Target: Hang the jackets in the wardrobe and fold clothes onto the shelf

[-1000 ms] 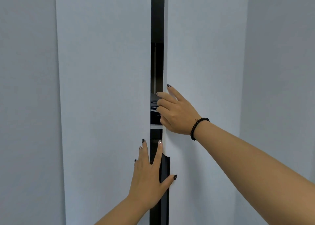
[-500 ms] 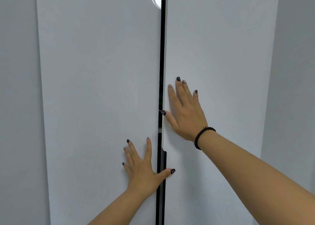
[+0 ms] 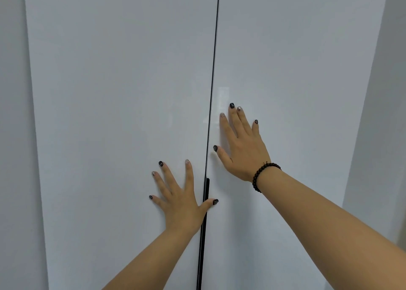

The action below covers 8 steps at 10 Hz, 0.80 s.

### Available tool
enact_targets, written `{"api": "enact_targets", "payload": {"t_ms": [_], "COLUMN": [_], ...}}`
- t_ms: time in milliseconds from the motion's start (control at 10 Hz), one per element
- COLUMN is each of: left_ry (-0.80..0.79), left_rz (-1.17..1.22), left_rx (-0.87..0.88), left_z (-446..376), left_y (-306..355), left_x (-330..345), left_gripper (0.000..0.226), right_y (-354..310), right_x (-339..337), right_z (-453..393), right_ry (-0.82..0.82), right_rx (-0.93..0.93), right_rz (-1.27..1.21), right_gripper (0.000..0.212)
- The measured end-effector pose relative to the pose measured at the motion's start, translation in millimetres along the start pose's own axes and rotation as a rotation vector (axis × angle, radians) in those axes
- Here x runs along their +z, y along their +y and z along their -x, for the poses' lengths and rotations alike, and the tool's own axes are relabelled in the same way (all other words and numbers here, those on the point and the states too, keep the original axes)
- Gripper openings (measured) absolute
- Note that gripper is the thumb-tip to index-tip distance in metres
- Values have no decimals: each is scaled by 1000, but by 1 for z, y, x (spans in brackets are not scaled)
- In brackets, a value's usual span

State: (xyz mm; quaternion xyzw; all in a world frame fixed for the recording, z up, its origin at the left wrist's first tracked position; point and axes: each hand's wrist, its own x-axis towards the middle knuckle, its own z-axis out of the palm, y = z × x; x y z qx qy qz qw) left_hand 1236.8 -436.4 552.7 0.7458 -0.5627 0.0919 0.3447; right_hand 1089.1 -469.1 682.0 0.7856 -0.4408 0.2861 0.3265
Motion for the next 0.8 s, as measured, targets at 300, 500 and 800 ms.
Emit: {"api": "enact_targets", "payload": {"t_ms": [300, 500, 800], "left_ry": [38, -37, -203], "left_rz": [-100, -255, -534], "left_rx": [-37, 22, 133], "left_z": [-1, 5, 28], "left_y": [1, -10, -9], "left_x": [6, -12, -71], "left_gripper": [120, 119, 97], "right_y": [8, 6, 48], "right_x": [11, 9, 19], "right_z": [3, 14, 106], "right_ry": [-11, -70, -196], "right_rx": [-36, -39, -56], "right_rz": [43, -5, 45], "right_gripper": [75, 72, 76]}}
